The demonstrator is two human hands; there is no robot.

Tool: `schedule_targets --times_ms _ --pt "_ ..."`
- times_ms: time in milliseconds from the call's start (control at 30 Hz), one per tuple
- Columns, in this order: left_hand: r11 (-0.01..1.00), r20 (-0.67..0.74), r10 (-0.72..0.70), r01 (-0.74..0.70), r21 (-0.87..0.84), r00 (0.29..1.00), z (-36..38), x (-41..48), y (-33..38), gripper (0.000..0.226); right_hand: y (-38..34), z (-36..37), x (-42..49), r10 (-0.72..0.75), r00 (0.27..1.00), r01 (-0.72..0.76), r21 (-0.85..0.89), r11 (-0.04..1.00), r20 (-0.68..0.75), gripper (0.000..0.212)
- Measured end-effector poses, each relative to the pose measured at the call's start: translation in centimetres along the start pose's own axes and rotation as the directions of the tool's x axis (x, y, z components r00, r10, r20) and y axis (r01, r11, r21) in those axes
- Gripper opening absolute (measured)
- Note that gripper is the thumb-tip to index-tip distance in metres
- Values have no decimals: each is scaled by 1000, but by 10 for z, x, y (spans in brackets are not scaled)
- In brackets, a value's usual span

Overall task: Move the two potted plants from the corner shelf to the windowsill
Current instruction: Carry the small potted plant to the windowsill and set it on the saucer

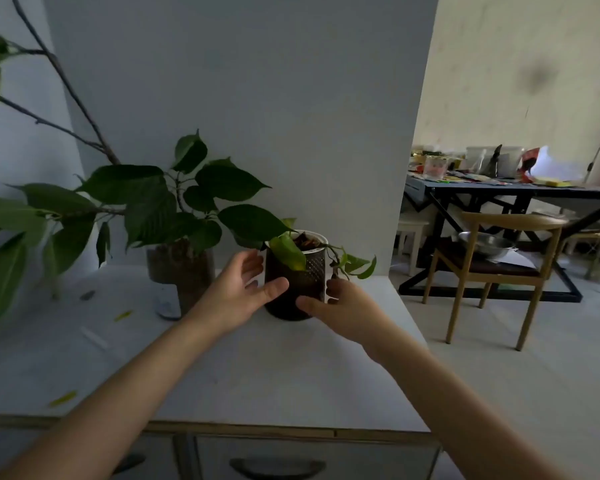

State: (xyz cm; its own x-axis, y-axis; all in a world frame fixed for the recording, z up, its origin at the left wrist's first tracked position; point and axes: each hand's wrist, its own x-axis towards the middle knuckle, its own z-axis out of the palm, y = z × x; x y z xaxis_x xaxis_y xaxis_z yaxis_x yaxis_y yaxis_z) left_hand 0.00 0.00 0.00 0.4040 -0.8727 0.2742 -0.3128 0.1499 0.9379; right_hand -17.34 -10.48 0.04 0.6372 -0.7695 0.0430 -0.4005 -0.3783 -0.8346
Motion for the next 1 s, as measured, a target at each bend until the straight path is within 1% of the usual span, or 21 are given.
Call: schedule_targets --times_ms 33,67,100,167,200,300,400,500,567,700,800,867,1000 --pt "999 2 -15 14 41 1000 -1 2 1 124 -4 2 2 2 1000 -2 6 1000 -2 57" --pt "999 19 -14 13 47 1000 -3 5 0 133 -1 4 12 4 1000 -4 6 1000 -13 62" --pt "998 32 -21 19 54 999 -4 7 0 132 2 6 19 9 1000 -8 3 1000 -21 67" --pt "998 56 -40 37 49 998 -4 13 -2 122 8 10 34 -8 999 9 20 1000 -39 75" --pt "998 71 -54 51 45 996 -3 16 -4 120 10 11 40 -11 999 13 32 999 -41 76" --pt "995 116 -87 81 54 989 -2 25 -7 105 9 12 47 -60 997 62 63 996 -42 76" --pt "992 108 -98 88 93 989 -4 36 -14 94 12 13 53 -66 997 68 55 996 -38 75" --pt "985 112 -81 62 161 990 -5 43 -21 74 19 17 56 -65 997 67 76 995 -37 71" --pt "985 92 -82 67 159 992 -5 46 -26 64 20 17 57 -69 996 74 101 992 -51 70" --pt "990 59 -56 48 131 997 -4 46 -28 63 22 16 58 -51 997 59 133 989 -57 64" --pt "991 61 -51 43 127 997 -3 48 -21 66 18 9 54 -62 996 71 146 987 -68 60" --pt "993 72 -46 37 114 996 1 52 -13 61 12 0 51 -72 994 82 135 987 -78 59" --pt "998 90 -52 49 26 995 8 58 7 49 3 -19 50 -97 989 114 158 981 -109 64"
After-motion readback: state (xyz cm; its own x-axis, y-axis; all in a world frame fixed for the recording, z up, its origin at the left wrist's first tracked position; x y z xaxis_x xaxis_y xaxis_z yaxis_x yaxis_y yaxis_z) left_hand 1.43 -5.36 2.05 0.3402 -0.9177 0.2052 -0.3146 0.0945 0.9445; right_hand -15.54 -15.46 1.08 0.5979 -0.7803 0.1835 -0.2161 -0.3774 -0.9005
